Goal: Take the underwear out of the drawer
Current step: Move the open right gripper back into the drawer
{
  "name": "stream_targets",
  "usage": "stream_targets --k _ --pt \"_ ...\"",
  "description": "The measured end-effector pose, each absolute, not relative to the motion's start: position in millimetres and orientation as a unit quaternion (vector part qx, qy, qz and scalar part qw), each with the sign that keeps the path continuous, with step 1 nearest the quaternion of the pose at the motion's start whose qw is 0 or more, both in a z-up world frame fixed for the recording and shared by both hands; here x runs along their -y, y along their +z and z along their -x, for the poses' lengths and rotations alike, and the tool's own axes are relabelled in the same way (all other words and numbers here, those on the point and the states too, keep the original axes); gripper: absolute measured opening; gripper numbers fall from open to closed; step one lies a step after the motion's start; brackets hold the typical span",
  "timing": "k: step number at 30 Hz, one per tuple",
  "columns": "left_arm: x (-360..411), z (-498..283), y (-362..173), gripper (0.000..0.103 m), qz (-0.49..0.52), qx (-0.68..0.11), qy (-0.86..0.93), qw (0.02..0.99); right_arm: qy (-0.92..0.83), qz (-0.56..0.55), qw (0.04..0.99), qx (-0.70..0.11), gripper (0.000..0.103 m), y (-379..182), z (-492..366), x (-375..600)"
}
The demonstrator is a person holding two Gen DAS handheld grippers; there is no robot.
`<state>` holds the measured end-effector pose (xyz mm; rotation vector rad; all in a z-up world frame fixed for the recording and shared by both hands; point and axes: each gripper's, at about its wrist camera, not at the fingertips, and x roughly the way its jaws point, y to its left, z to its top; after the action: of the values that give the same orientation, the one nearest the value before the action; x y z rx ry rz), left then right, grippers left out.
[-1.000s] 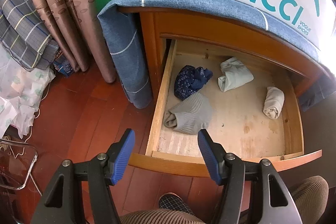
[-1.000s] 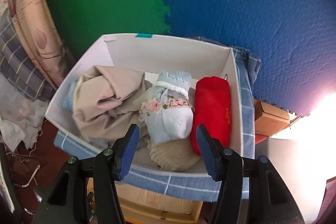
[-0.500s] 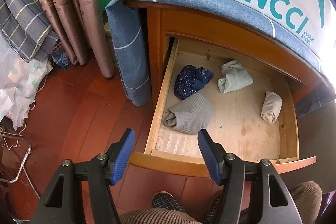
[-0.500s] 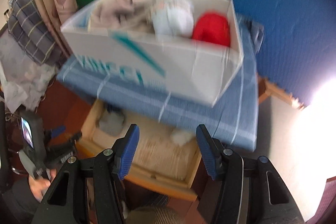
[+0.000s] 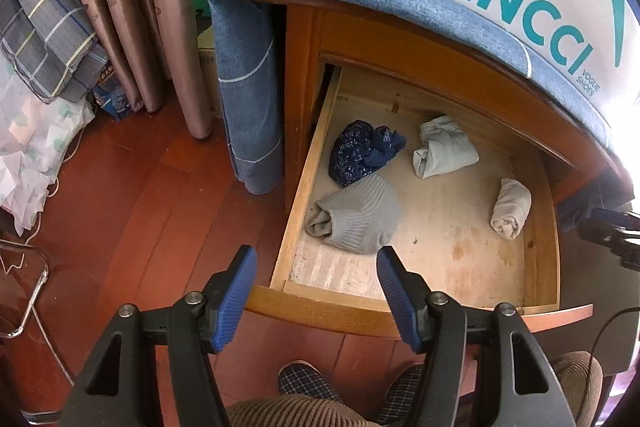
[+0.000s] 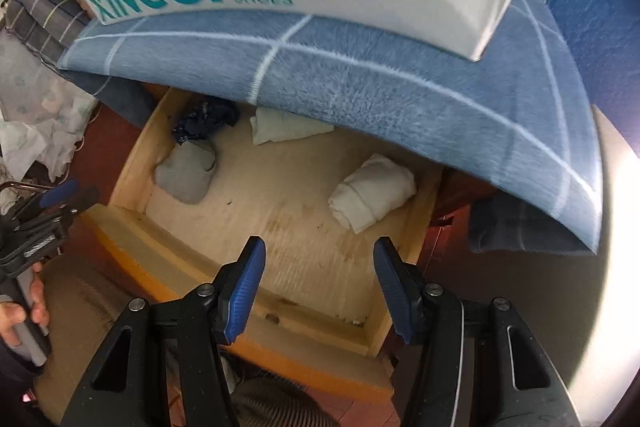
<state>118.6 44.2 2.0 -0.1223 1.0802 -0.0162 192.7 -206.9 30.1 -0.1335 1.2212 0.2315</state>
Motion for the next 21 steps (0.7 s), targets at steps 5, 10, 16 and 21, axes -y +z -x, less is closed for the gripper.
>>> stream_targets --k 5,10,16,21 --pt "-47 -119 0 0.064 0.063 -0.516 -0.008 0.854 0.125 0.114 0.797 -0.580 0.054 3 -201 195" --pt "-52 -119 -1 0.064 0.076 -0.519 -0.009 0.852 0.143 0.183 0.779 -0.583 0.054 -17 -208 179" --pt "-53 -120 -3 0.064 0.079 -0.520 -0.010 0.850 0.137 0.227 0.764 -0.588 0.054 -43 -223 170" --pt "-53 -120 -3 0.064 0.082 -0.519 -0.011 0.850 0.124 0.296 0.768 -0.554 0.064 -56 -226 161"
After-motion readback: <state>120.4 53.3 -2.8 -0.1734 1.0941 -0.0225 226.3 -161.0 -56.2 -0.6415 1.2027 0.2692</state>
